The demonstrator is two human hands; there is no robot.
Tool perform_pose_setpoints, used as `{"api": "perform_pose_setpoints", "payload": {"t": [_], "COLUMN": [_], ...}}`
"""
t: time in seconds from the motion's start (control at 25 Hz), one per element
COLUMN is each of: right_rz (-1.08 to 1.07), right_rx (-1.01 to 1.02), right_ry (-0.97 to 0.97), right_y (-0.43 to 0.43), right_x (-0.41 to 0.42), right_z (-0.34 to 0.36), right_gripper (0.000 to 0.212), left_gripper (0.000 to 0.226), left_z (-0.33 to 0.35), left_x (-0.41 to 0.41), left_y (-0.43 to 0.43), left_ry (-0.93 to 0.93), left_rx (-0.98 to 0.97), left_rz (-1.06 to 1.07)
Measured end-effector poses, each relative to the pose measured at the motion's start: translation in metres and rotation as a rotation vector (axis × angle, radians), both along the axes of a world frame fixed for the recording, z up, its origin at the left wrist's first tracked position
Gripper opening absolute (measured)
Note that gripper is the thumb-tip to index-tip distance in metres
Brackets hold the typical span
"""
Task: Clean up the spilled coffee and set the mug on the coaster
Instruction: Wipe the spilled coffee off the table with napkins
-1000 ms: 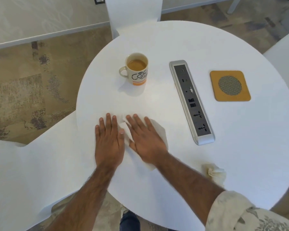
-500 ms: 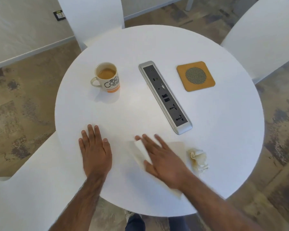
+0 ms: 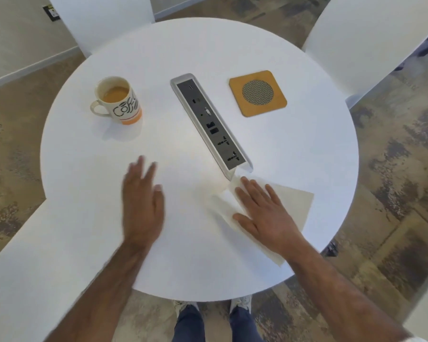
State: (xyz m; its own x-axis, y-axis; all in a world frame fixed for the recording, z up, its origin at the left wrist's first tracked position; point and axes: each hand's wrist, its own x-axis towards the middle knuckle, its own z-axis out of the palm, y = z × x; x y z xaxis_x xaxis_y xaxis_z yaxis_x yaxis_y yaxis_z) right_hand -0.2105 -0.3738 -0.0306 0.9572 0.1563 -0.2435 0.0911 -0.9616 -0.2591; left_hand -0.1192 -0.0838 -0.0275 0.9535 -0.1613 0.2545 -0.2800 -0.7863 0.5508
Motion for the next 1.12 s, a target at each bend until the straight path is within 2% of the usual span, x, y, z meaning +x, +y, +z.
{"api": "perform_pose_setpoints", "payload": {"t": [0.12,0.2,0.28,0.44,0.52,0.64,0.76,0.92,1.0,1.12], "right_rz": [-0.049,-0.104,-0.175,-0.278,-0.296,-0.347,-0.508,-1.04,-1.204,-1.174], "right_rx": [0.151,0.159,0.058,-0.106,-0.131,-0.057,0.254,0.902,1.07,1.498], "right_ry": [-0.031,-0.153,-0.184,0.127,0.107,-0.007,0.012,0.059,0.06,0.151], "right_y": [-0.009,-0.02,-0.031,-0.036,-0.031,-0.018,-0.012,-0.011,-0.009,0.002], "right_x": [-0.005,-0.014,-0.026,-0.042,-0.045,-0.043,-0.029,-0.009,-0.009,-0.015], "right_z": [0.0,0.013,0.024,0.017,0.012,0.006,0.013,0.034,0.042,0.054], "right_gripper": [0.098,0.1,0.099,0.11,0.099,0.064,0.041,0.033,0.029,0.029], "left_gripper": [0.047,0.049,0.05,0.055,0.054,0.05,0.042,0.036,0.033,0.026], "left_z": [0.033,0.03,0.009,-0.029,-0.035,-0.032,-0.026,0.0,0.009,0.013], "left_x": [-0.015,-0.028,-0.035,-0.043,-0.049,-0.054,-0.053,-0.049,-0.048,-0.052], "left_y": [-0.092,-0.136,-0.152,-0.144,-0.142,-0.148,-0.156,-0.171,-0.175,-0.18], "left_ry": [-0.063,-0.003,0.007,-0.005,-0.022,0.006,0.179,0.605,0.663,0.624], "left_rx": [-0.03,0.017,0.136,0.405,0.432,0.369,0.152,-0.385,-0.474,-0.518], "left_rz": [-0.487,-0.651,-0.671,-0.664,-0.666,-0.647,-0.591,-0.34,-0.261,-0.103]}}
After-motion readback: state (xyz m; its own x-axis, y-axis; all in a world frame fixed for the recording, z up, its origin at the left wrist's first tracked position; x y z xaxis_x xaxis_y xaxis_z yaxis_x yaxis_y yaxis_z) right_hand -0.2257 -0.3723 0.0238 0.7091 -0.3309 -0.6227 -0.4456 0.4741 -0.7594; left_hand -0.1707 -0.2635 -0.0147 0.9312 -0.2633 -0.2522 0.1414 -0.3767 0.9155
